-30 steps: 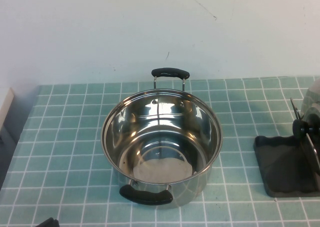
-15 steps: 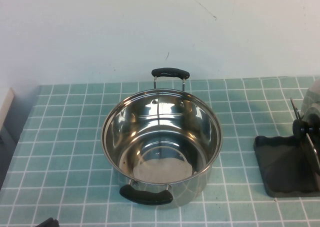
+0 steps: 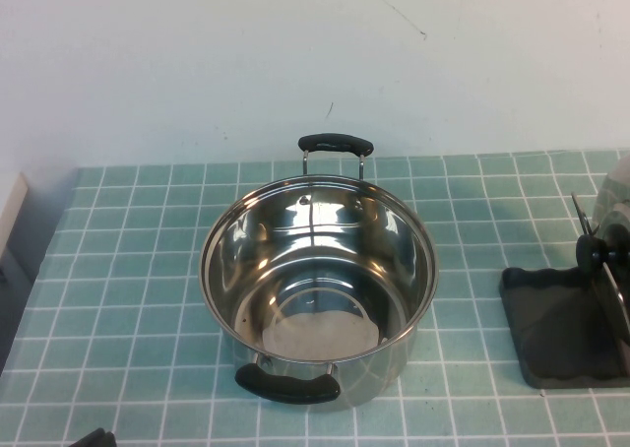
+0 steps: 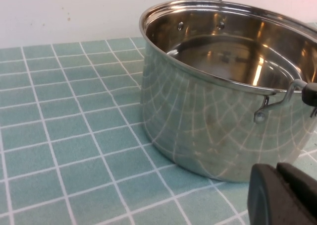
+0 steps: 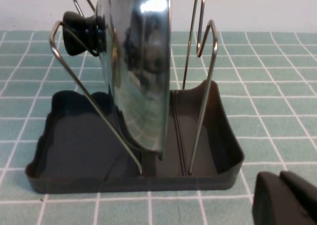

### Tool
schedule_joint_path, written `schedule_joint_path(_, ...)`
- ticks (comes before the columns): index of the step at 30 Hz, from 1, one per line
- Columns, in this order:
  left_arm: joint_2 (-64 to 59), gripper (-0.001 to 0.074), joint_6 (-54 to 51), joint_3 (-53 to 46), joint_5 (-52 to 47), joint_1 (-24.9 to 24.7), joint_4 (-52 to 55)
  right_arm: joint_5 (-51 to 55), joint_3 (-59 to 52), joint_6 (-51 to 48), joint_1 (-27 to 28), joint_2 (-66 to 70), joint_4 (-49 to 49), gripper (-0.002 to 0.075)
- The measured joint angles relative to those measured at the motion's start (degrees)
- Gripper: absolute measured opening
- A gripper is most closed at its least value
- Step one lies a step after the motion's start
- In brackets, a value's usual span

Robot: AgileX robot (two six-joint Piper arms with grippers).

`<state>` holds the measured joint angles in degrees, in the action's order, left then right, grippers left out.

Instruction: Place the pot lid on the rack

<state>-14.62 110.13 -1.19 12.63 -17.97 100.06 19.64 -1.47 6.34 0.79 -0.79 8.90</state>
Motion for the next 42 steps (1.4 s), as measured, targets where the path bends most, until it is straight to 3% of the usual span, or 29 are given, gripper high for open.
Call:
schedule_joint_path(5,0.00,-0.0002,0.42,0.00,-3.82,0.00,-0.25,0.00,0.00,0.00,0.00,0.00,0.09,-0.0002)
schedule_joint_path(13,0.00,-0.0002,13.38,0.00,-13.28,0.00,-0.60,0.00,0.00,-0.09,0.00,0.00,0.09,-0.0002)
schedule_joint_path(19,4.93,-0.0002,6.61,0.00,-15.01,0.00,-8.39,0.00,0.00,-0.09,0.00,0.00,0.09,-0.0002)
schedule_joint_path(25,14.84,-0.0002,-24.14,0.00,-19.97,0.00,-33.74,0.00,0.00,-0.09,0.00,0.00,0.09,-0.0002)
schedule_joint_path(32,15.28,-0.0002,-54.44,0.00,-26.38,2.27,-61.98,0.04,0.00,-0.09,0.00,0.00,0.12,-0.0002)
schedule_joint_path(42,15.42,-0.0002,-108.51,0.00,-26.16,14.12,-107.87,0.13,0.00,-0.09,0.18,0.00,0.12,-0.0002)
